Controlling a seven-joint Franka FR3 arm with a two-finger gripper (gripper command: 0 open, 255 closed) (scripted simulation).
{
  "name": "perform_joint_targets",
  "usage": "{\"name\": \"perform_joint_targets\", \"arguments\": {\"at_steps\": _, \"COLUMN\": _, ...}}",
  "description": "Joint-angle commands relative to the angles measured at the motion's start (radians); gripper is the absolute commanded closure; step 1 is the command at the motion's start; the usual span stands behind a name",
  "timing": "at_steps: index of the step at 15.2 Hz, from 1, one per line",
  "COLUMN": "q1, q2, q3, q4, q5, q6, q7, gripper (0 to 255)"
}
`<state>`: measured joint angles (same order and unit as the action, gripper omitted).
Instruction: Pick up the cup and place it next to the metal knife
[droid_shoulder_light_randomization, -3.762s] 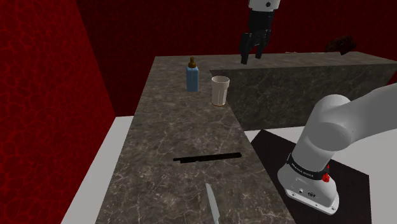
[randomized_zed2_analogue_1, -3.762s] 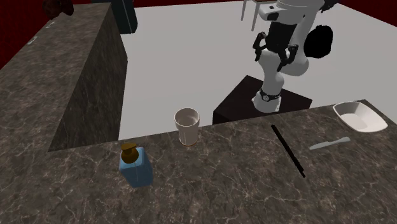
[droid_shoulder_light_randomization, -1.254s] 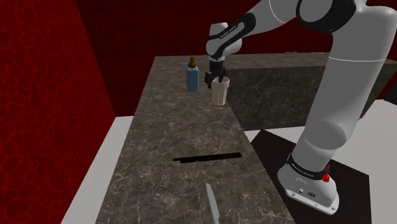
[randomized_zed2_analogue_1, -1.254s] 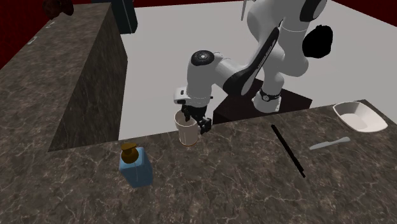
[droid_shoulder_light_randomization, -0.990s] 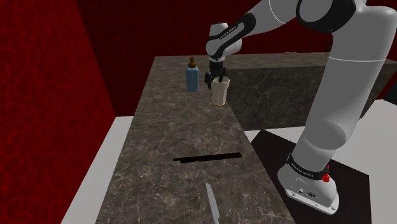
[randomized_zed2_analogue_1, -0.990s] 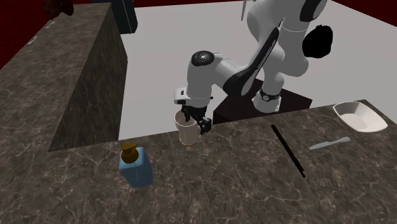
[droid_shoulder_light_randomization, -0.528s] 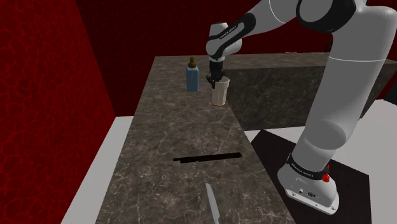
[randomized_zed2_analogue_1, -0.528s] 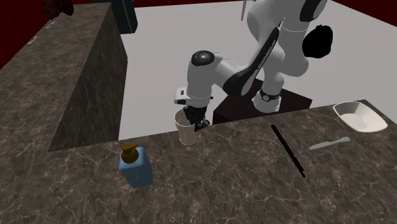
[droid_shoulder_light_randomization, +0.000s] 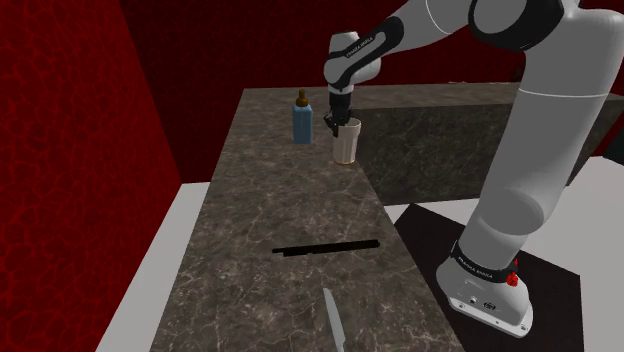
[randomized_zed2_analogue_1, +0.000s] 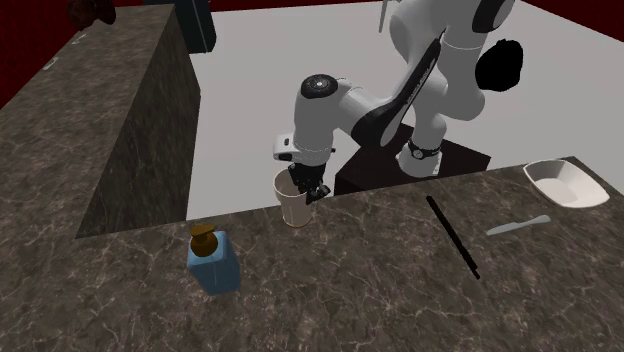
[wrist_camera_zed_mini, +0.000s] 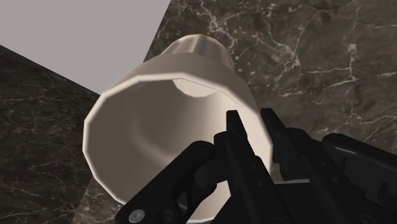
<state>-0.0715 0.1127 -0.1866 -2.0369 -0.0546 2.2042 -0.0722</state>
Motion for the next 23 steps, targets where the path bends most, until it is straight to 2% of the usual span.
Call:
{"name": "perform_joint_targets", "arguments": {"at_steps": 1, "q1": 0.000, "q2": -0.010, "q3": -0.001, "q4": 0.014, "q5": -0.001, "q6": -0.023, "q7": -0.001, "gripper": 255}}
{"name": "perform_joint_targets", "arguments": {"at_steps": 23, "q1": 0.004, "q2": -0.082, "q3": 0.001, "q4": 0.226, "q5": -0.008, "q6": -0.307, "q7": -0.009, "gripper": 255}}
